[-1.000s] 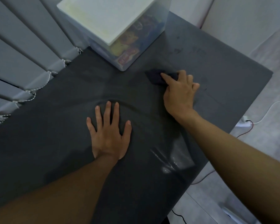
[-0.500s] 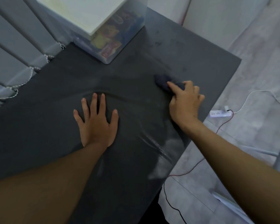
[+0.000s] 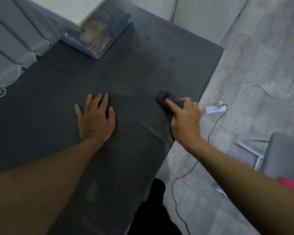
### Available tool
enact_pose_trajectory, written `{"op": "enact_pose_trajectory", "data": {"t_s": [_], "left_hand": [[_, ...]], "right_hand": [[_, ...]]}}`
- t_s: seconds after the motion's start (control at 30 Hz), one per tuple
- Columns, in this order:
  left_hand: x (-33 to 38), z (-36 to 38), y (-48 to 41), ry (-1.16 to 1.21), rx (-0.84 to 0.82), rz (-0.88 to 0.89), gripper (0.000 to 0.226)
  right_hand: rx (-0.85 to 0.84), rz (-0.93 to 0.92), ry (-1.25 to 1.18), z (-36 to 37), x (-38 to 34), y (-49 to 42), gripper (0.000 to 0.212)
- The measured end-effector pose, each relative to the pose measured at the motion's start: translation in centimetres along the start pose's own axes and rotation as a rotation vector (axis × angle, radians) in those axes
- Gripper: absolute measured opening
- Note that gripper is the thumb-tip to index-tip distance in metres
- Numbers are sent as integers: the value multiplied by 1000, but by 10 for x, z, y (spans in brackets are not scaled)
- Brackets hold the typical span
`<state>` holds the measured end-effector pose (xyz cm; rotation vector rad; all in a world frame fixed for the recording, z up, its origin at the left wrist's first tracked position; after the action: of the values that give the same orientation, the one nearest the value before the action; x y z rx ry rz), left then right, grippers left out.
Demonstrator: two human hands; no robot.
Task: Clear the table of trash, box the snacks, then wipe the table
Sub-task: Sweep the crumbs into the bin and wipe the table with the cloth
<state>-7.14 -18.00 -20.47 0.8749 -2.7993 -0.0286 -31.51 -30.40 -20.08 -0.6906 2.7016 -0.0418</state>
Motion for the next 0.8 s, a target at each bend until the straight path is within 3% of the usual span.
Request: {"op": "enact_pose_trajectory", "data": {"t_s": [0.07, 0.13, 0.3, 0.37, 0.57, 0.63, 0.7, 0.8], "left_hand": [[-3, -3, 2, 23, -35, 7, 59], [-7, -6, 8, 24, -78, 20, 63], [-31, -9, 39, -35, -110, -27, 66], [-47, -9, 51, -59, -96, -69, 66], [-77, -2, 73, -90, -52, -189, 62], [-76, -1, 74, -95, -51, -191, 62], [-77, 0, 73, -94, -50, -197, 62], [-78, 0, 72, -98, -51, -190, 63]], "right_hand": [[-70, -305, 10, -1, -1, 24, 40], [-72, -397, 66, -4, 11, 23, 43], [71, 190, -42, 5, -5, 27, 45], [19, 200, -61, 9, -31, 49, 47], [-126, -446, -22, 19, -73, 122, 48], [-115, -536, 30, 19, -64, 102, 50], [-65, -407, 87, 19, -57, 70, 51], [-22, 27, -2, 23, -64, 41, 50]]}}
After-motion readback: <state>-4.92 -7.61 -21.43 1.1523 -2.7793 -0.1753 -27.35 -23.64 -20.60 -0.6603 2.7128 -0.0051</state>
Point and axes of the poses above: each hand's wrist, its own y-axis away from the middle knuckle, its own z-axis out of the palm, x = y × z, the point moved 2 cm from there along -y, towards the middle knuckle, and after that the axes turned 2 degrees about -x, right-handed, at the moved point
